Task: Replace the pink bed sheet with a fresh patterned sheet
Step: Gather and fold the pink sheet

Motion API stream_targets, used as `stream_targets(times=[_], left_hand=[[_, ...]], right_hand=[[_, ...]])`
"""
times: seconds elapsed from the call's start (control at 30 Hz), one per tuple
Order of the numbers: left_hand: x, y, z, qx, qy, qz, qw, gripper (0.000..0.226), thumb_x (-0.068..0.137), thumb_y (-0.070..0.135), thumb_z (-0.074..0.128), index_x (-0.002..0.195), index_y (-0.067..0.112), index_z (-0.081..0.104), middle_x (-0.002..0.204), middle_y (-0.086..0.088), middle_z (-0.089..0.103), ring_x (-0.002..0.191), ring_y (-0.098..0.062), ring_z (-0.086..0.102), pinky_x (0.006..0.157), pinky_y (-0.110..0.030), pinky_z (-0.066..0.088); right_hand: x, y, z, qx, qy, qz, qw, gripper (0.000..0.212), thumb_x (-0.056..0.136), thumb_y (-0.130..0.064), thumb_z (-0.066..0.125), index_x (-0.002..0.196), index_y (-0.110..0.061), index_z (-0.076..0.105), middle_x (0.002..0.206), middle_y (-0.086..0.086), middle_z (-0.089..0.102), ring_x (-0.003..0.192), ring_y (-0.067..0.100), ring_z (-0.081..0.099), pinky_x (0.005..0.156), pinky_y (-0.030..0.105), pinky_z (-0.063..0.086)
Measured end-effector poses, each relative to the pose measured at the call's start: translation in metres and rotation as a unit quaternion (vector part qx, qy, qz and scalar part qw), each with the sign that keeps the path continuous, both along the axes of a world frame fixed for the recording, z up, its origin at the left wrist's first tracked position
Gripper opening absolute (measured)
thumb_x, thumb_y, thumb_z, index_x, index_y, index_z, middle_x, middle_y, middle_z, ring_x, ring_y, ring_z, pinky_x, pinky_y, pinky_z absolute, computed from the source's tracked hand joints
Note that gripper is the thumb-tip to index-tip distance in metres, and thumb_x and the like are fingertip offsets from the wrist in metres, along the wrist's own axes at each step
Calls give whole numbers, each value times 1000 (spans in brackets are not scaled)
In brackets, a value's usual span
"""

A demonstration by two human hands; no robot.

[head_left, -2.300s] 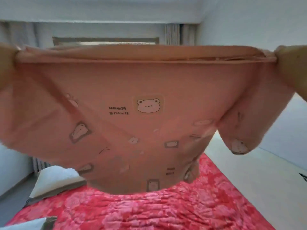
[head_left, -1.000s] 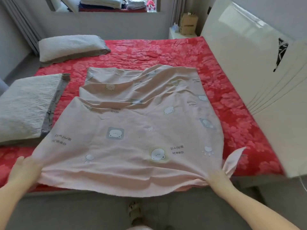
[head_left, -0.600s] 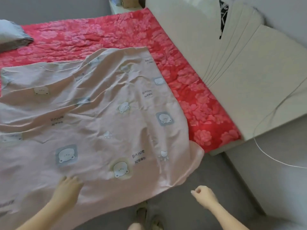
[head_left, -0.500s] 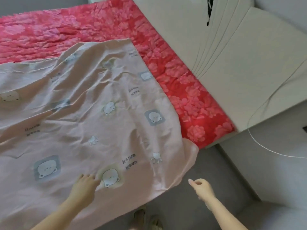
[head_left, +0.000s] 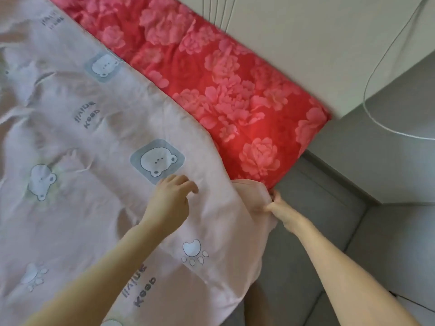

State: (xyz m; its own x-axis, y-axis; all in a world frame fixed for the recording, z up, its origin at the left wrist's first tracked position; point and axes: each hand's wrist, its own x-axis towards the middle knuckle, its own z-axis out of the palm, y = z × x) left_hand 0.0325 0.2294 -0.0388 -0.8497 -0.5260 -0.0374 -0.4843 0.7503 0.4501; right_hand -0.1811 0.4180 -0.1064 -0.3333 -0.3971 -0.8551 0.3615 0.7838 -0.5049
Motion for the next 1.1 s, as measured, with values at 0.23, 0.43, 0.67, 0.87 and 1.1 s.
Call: stream_targets(times=[0.23, 0.43, 0.67, 0.87, 1.1], left_hand=[[-72, -30, -18, -34, -37, -116, 992, 50, 55, -5, 39, 90, 13, 71, 88, -4, 67, 81, -33, 61, 73, -38, 43], [-143, -46, 10, 0, -195, -218, 956, 72, 61, 21, 39, 131, 29, 53, 136, 2, 51, 131, -25, 40, 107, -41, 24], [-197, -65, 26, 229, -629, -209, 713, 79, 65, 79, 55, 132, 38, 49, 142, 15, 41, 135, -13, 32, 115, -43, 18], [-197, -29, 47, 15, -623, -426, 656, 3, 88, 29, 53, 91, 29, 54, 73, 16, 36, 82, -15, 45, 71, -26, 40], [-179, -41, 81, -230, -323, -485, 780, 22, 58, -3, 71, 70, 15, 68, 57, 3, 55, 56, -24, 59, 45, -28, 47]], right_hand=[[7, 41, 19, -1, 9, 142, 990, 15, 70, -9, 75, 75, 2, 66, 66, -1, 60, 63, 11, 56, 59, 28, 43], [27, 61, 95, -201, 619, 158, 743, 35, 73, 4, 47, 44, -12, 36, 45, 3, 28, 51, 21, 25, 52, 25, 24], [23, 69, 71, -241, 537, 217, 778, 34, 64, 15, 54, 63, -17, 43, 69, 0, 52, 66, 19, 43, 65, 25, 35], [17, 77, 78, -266, 401, 215, 850, 25, 70, 2, 38, 67, -22, 34, 77, -6, 52, 63, 11, 45, 48, 23, 36], [33, 89, 85, -217, 534, 171, 799, 30, 72, 12, 43, 49, -8, 44, 73, 3, 55, 62, 18, 40, 52, 22, 25]])
